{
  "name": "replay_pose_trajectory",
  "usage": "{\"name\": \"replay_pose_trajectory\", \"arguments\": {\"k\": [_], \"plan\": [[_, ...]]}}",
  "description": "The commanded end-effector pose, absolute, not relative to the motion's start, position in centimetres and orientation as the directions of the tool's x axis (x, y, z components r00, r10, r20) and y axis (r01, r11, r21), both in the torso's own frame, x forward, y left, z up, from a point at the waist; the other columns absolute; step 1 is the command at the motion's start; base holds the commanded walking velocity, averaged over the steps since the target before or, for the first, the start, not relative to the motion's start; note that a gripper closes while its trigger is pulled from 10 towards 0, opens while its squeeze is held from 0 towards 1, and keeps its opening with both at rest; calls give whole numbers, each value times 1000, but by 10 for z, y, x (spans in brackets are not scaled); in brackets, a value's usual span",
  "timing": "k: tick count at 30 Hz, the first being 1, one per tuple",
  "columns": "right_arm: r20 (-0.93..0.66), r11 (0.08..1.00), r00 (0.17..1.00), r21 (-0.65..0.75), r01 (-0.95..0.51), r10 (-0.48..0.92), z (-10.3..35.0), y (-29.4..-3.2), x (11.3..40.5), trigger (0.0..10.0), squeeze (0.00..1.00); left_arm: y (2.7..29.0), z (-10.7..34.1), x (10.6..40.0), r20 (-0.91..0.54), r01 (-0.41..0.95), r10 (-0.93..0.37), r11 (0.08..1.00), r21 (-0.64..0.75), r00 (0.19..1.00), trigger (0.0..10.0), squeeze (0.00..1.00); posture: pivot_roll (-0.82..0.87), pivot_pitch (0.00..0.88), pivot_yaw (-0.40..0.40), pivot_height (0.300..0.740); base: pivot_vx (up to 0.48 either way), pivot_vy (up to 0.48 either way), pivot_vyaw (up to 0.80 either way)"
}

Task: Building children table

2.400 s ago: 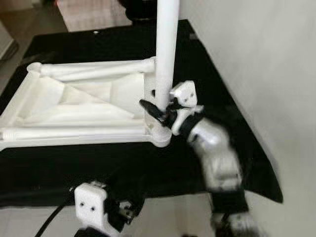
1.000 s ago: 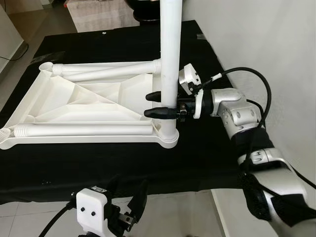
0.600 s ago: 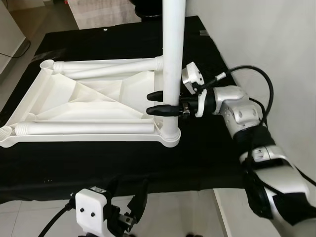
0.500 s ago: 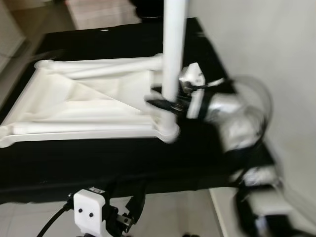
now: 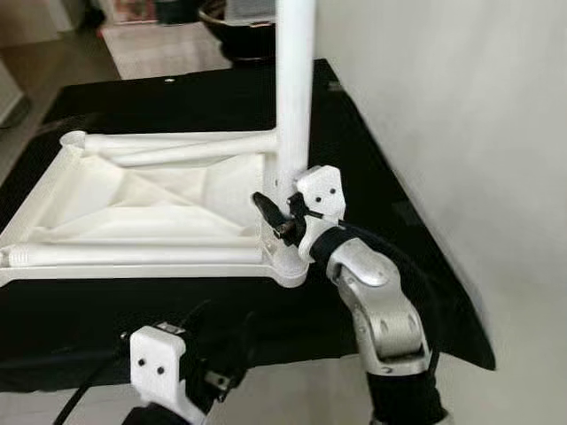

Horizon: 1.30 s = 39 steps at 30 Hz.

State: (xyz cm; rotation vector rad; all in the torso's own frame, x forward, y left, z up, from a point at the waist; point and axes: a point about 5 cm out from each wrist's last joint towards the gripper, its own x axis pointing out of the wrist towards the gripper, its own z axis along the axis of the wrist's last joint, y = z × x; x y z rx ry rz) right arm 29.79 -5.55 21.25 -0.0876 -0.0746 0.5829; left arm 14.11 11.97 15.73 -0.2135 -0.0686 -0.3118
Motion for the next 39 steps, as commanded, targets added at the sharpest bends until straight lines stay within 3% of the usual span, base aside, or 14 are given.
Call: {"name": "replay_pose_trajectory", "arguments": {"k": [1,2,6,10,12,13,21,25,26,28,29,36,38,39], "plan": [[-80,789,785,20,-614,614,195,-38,297,10000,925,121,153,140,73,296,-286,934,-202,955,10000,0,127,182,30,740,0,0,0],[-60,733,731,11,-680,680,202,-37,297,10000,1000,121,154,140,75,300,-291,932,-204,954,10000,0,120,185,30,740,0,0,0],[-24,632,632,-21,-775,774,213,-38,301,10000,1000,121,154,141,77,307,-297,929,-206,952,10000,0,120,185,30,740,0,0,0],[-2,333,337,-137,-933,942,230,-53,308,10000,961,119,155,141,80,312,-301,927,-210,950,10000,0,111,200,30,740,0,0,0],[-18,286,292,-148,-947,956,230,-55,308,10000,961,119,155,141,80,311,-301,927,-211,950,10000,0,110,201,31,740,0,0,0],[-35,244,253,-172,-955,967,230,-57,310,10000,0,118,155,140,80,311,-301,927,-211,950,10000,0,112,203,31,740,0,0,0],[-34,119,126,-165,-979,991,241,-62,328,10000,0,118,156,137,77,312,-302,926,-213,950,10000,0,121,218,34,740,0,0,0],[-44,11,18,-152,-988,999,246,-61,335,10000,0,117,157,134,72,313,-304,925,-215,950,10000,0,132,226,33,740,0,0,0],[-54,-19,-10,-154,-988,998,246,-60,338,2353,0,117,157,134,70,313,-305,925,-215,950,10000,0,134,230,33,740,0,0,0],[-54,-19,-10,-154,-988,998,246,-60,338,2353,0,117,157,134,70,313,-305,925,-215,950,10000,0,134,230,33,740,0,0,0],[-61,-40,-31,-152,-988,998,246,-60,340,0,0,117,157,133,69,313,-305,925,-215,950,10000,0,135,231,32,740,0,0,0],[-39,-9,-3,-146,-989,999,243,-64,347,0,0,116,157,131,67,310,-303,925,-218,951,10000,0,125,233,31,740,0,0,0],[-24,22,26,-146,-989,999,242,-66,350,0,0,115,157,131,67,310,-302,925,-219,951,10000,0,121,232,29,740,0,0,0],[-22,104,109,-141,-984,994,237,-70,351,0,0,115,156,132,68,311,-303,924,-221,950,10000,0,112,230,24,740,0,0,0]]}}
